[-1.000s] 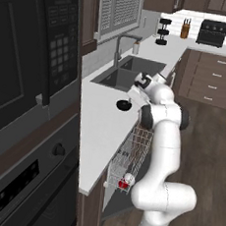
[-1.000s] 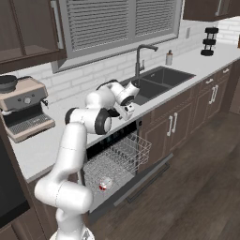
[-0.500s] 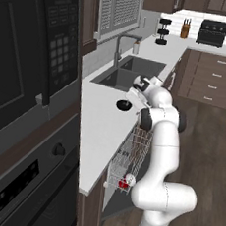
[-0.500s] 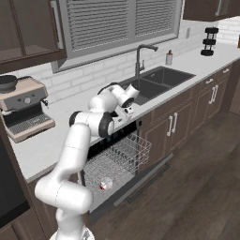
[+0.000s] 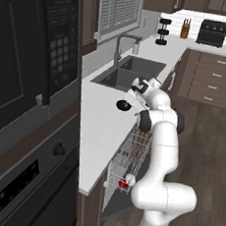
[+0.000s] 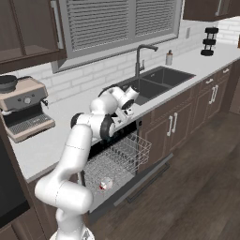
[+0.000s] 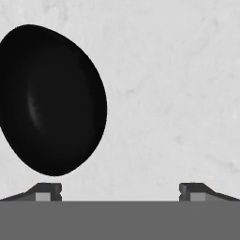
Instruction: Pick up the cup and bowl from the counter, place them in the dishwasher, and close the dishwasher door.
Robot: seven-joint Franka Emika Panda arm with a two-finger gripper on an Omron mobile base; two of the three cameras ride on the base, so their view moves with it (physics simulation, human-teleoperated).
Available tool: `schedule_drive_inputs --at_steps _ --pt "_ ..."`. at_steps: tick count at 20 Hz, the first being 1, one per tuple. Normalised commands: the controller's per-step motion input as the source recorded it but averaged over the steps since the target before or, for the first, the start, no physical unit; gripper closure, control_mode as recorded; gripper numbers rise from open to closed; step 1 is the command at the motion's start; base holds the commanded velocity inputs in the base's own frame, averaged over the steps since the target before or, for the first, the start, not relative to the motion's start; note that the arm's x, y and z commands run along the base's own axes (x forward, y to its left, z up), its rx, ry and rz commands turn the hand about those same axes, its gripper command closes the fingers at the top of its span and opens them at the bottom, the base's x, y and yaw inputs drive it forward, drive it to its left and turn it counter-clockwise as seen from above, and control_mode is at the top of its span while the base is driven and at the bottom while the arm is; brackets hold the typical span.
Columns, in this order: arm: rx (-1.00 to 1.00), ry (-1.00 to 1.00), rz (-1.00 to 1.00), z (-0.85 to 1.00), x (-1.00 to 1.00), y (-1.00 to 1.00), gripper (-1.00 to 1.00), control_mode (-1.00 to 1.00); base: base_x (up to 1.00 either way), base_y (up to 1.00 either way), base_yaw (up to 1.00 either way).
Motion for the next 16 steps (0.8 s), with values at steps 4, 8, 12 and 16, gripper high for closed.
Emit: schedule_drive_inputs --at_steps 4,8,12,16 --pt "0.0 0.0 -0.05 -0.01 0.39 0.0 -1.0 -1.0 0.0 0.0 0.0" --pt "0.0 0.0 -0.03 -0.04 0.33 0.0 -1.0 -1.0 0.0 0.0 0.0" --pt "0.0 0.03 0.0 -0.31 0.12 0.0 -1.0 -1.0 0.0 0.0 0.0" --pt "0.0 0.07 0.0 -0.38 0.19 0.0 -1.0 -1.0 0.0 0.0 0.0"
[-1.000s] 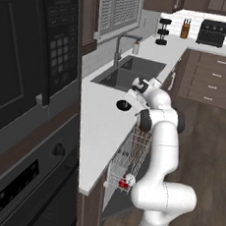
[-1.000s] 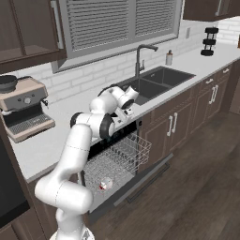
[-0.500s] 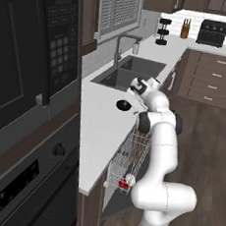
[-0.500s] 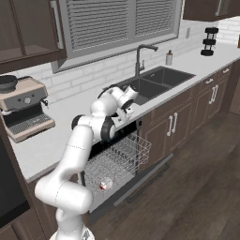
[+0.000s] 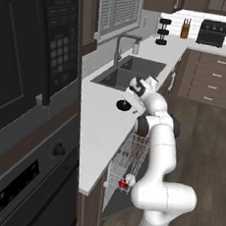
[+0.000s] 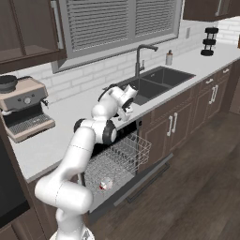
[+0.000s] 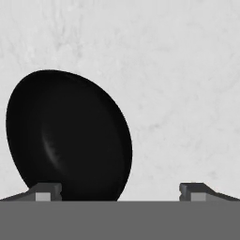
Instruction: Pick up the cup and bowl from the counter, place them in the dishwasher, and close the dishwasher door.
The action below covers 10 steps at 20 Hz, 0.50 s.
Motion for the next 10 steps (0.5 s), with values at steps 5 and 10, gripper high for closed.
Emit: schedule_drive_inputs --at_steps 5,10 --pt "0.0 0.07 0.0 -0.45 0.1 0.0 1.0 -1.0 0.0 0.0 0.0" --pt "0.0 0.08 0.0 -0.58 0.0 0.0 1.0 -1.0 0.0 0.0 0.0"
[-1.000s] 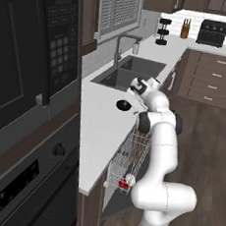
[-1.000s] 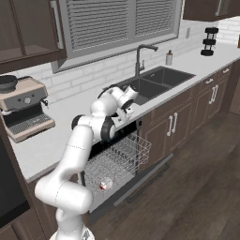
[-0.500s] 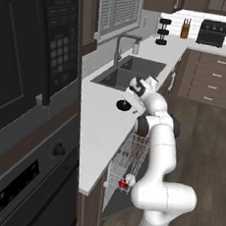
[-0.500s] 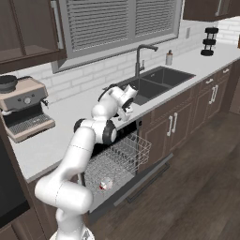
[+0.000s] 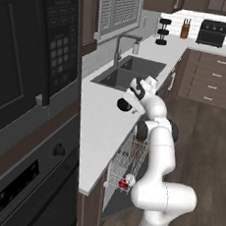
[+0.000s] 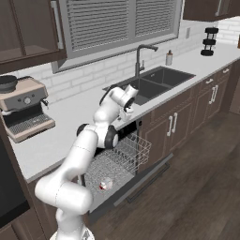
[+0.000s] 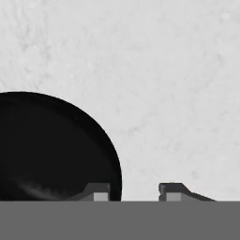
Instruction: Pick up the cup and bowl from the counter, place them in the dishwasher, and close the dishwasher door.
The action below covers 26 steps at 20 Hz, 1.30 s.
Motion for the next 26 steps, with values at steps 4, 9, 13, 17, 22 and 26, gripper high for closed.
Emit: schedule_drive_inputs --at_steps 4,9,13,17,22,26 --pt "0.0 0.01 0.0 -0.16 -0.08 0.06 1.0 -1.0 0.0 0.0 0.0" --pt "0.0 -0.04 0.0 0.0 -0.57 0.1 1.0 -1.0 0.0 0.0 0.0" --pt "0.0 -0.1 0.0 0.0 -1.0 0.12 1.0 -1.0 0.0 0.0 0.0" --pt "0.0 -0.12 0.0 0.0 -1.0 0.09 1.0 -1.0 0.0 0.0 0.0" --pt "0.0 -0.15 0.0 0.0 -1.0 0.03 1.0 -1.0 0.0 0.0 0.0" --pt "0.0 -0.13 0.01 0.0 -1.0 0.0 1.0 -1.0 0.0 0.0 0.0"
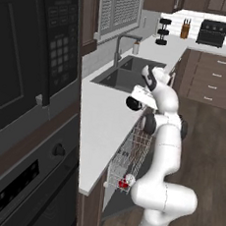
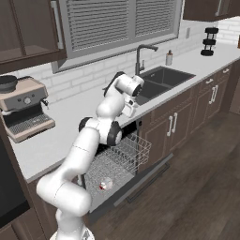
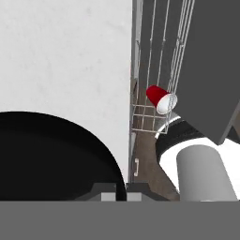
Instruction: Pick up the cup and bowl from the counter, place them in the dishwasher, and close the dishwasher door.
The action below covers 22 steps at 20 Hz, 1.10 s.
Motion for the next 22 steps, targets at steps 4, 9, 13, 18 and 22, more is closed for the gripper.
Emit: schedule_drive_inputs --at_steps 4,9,13,18,22 --pt "0.0 -0.14 0.01 0.0 -1.0 0.0 1.0 -1.0 0.0 0.0 0.0" --pt "0.0 -0.15 0.03 0.0 -1.0 0.0 1.0 -1.0 0.0 0.0 0.0" --pt "0.0 -0.16 0.04 0.0 -1.0 0.0 1.0 -1.0 0.0 0.0 0.0" --pt "0.0 -0.15 0.06 -0.08 -1.0 0.0 1.0 -1.0 0.0 0.0 0.0" --pt "0.0 -0.05 0.05 -0.47 -1.0 0.0 1.0 -1.0 0.0 0.0 0.0"
